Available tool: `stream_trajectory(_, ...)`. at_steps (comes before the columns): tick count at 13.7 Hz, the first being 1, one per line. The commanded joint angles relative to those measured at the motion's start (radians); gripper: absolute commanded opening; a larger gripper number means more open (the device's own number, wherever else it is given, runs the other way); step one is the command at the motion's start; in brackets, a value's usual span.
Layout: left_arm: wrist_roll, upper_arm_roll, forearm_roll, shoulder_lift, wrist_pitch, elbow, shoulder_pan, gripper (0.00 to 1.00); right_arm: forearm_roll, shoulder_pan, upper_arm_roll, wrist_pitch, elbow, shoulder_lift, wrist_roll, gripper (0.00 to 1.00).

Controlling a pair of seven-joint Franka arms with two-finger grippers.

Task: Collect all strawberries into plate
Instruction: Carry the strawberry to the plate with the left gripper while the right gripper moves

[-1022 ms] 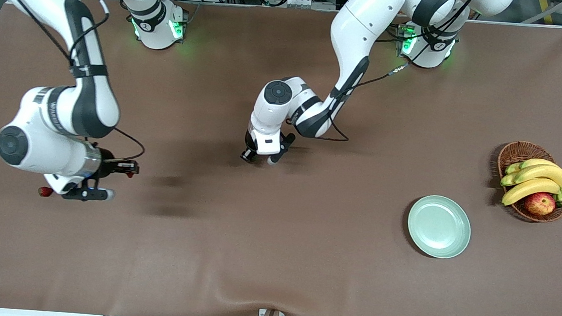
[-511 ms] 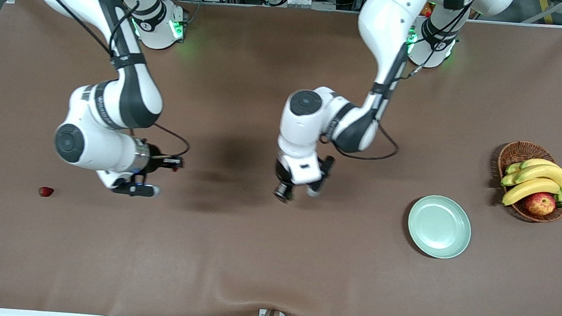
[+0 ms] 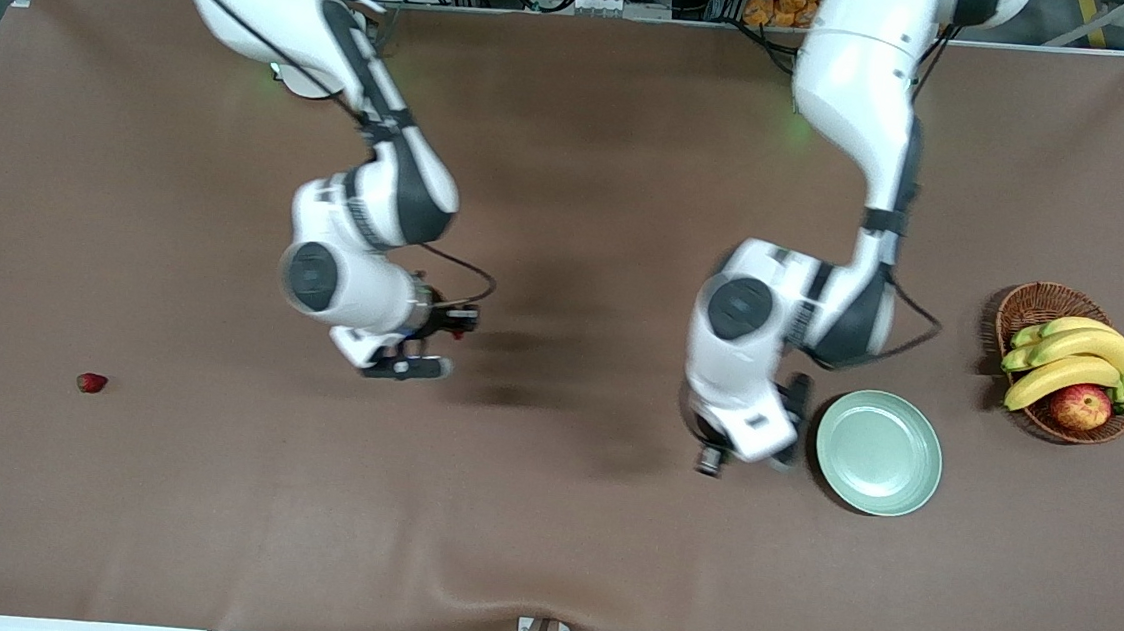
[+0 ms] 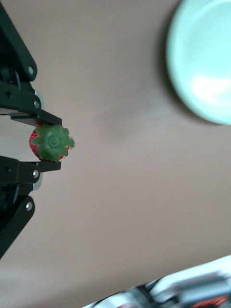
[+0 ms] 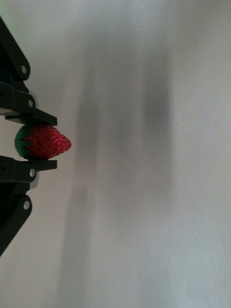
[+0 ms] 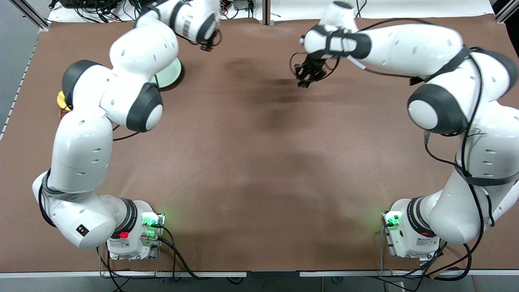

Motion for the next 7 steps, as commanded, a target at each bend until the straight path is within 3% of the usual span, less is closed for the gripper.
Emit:
stream_trajectory(1,0.056,-0.014,0.015,-0.023,-0.066,-0.013,0.092,0.0,0.023,0.049,-0.011,0.06,0.01,0.043,0.025,0.0)
stream_trajectory(3,0.088,-0.032,-0.002,-0.034,-0.095,-0.014,0.183,0.0,0.02,0.061,-0.011,0.063,0.01,0.058,0.024,0.0)
stream_trajectory(7,0.225,-0.141,-0.044,-0.05,-0.1,-0.059,0.366,0.0,0.011,0.072,-0.011,0.066,0.01,0.078,0.022,0.0)
